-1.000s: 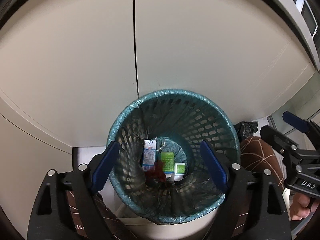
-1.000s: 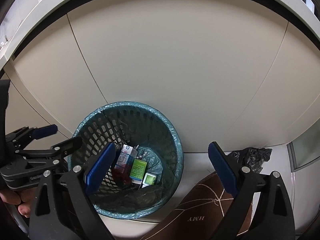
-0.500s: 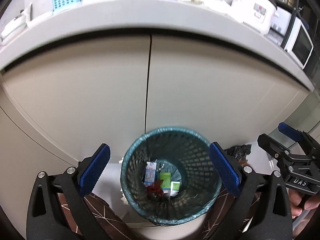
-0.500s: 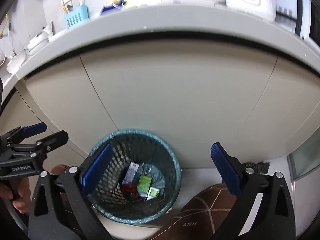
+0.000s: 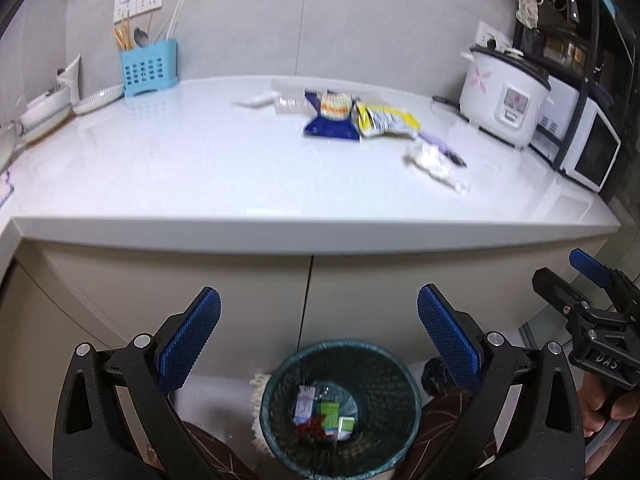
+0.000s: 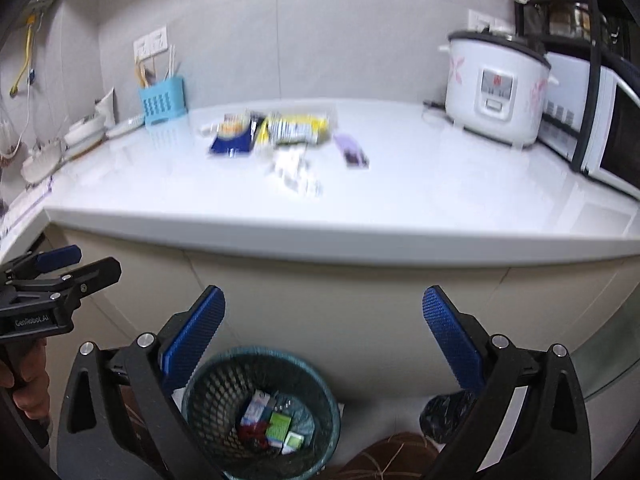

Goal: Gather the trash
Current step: 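Move both tools back up toward the remaining items on the counter, then grasp the blue Classic cookie packet with the left tool while the right tool grasps the purple stick packet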

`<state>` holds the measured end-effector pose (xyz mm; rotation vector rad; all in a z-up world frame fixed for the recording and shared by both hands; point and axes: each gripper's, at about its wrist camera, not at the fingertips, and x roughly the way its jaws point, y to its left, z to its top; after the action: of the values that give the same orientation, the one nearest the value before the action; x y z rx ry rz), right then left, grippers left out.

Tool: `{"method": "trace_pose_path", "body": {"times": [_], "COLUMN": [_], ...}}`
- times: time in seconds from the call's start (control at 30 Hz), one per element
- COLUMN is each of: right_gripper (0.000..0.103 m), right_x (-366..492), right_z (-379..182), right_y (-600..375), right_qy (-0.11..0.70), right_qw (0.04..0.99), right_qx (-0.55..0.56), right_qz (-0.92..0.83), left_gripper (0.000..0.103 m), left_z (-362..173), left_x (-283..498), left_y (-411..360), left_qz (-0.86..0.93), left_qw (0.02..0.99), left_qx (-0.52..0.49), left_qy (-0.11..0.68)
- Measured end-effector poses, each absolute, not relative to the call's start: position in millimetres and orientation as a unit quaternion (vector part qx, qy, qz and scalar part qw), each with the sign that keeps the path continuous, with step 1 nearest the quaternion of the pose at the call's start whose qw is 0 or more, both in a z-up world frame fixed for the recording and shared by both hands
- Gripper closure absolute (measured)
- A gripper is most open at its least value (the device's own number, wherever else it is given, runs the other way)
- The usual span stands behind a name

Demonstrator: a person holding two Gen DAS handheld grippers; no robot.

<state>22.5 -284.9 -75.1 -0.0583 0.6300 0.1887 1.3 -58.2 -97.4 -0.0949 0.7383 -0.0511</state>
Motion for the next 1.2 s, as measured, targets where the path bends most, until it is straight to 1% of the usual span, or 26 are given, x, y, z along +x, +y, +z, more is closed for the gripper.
{"method": "trace_pose_path", "body": {"times": [0.2, 0.33, 0.57, 0.87, 1.03, 1.1, 1.17, 1.2], "right_gripper": [0.008, 0.008, 0.008, 0.008, 0.017, 0.023, 0.025, 0.028], "right_x": [59.3, 85.9, 146.1, 227.0, 260.5, 269.6, 276.6, 279.5], "right_z": [-42.3, -31.6, -24.6, -37.9, -53.7, -60.4, -67.1, -70.3], "right_y": [-287.0, -284.6, -280.8, -277.0, -274.8, -273.2, -272.3, -272.1], "right_qy": [0.308, 0.314, 0.343, 0.401, 0.436, 0.447, 0.456, 0.458], "right_qw": [0.947, 0.945, 0.934, 0.911, 0.895, 0.889, 0.885, 0.884], "right_qx": [-0.021, -0.024, -0.023, -0.021, -0.012, -0.014, -0.014, -0.014], "right_qz": [0.091, 0.092, 0.094, 0.093, 0.094, 0.093, 0.091, 0.089], "left_gripper": [0.006, 0.006, 0.006, 0.006, 0.006, 0.006, 0.006, 0.006], "left_z": [-56.4, -41.5, -40.0, -50.7, -61.1, -66.6, -70.6, -72.5], "left_x": [33.0, 58.9, 120.4, 194.5, 227.7, 237.9, 243.6, 246.0], "left_y": [-53.7, -55.1, -56.9, -63.2, -64.2, -65.0, -64.7, -64.9], "left_qz": [-0.021, -0.02, -0.021, -0.015, -0.01, -0.01, -0.01, -0.01], "left_qw": [0.938, 0.939, 0.93, 0.92, 0.912, 0.908, 0.906, 0.905], "left_qx": [-0.047, -0.043, -0.046, -0.034, -0.037, -0.039, -0.04, -0.04], "left_qy": [0.344, 0.341, 0.365, 0.389, 0.409, 0.418, 0.421, 0.423]}}
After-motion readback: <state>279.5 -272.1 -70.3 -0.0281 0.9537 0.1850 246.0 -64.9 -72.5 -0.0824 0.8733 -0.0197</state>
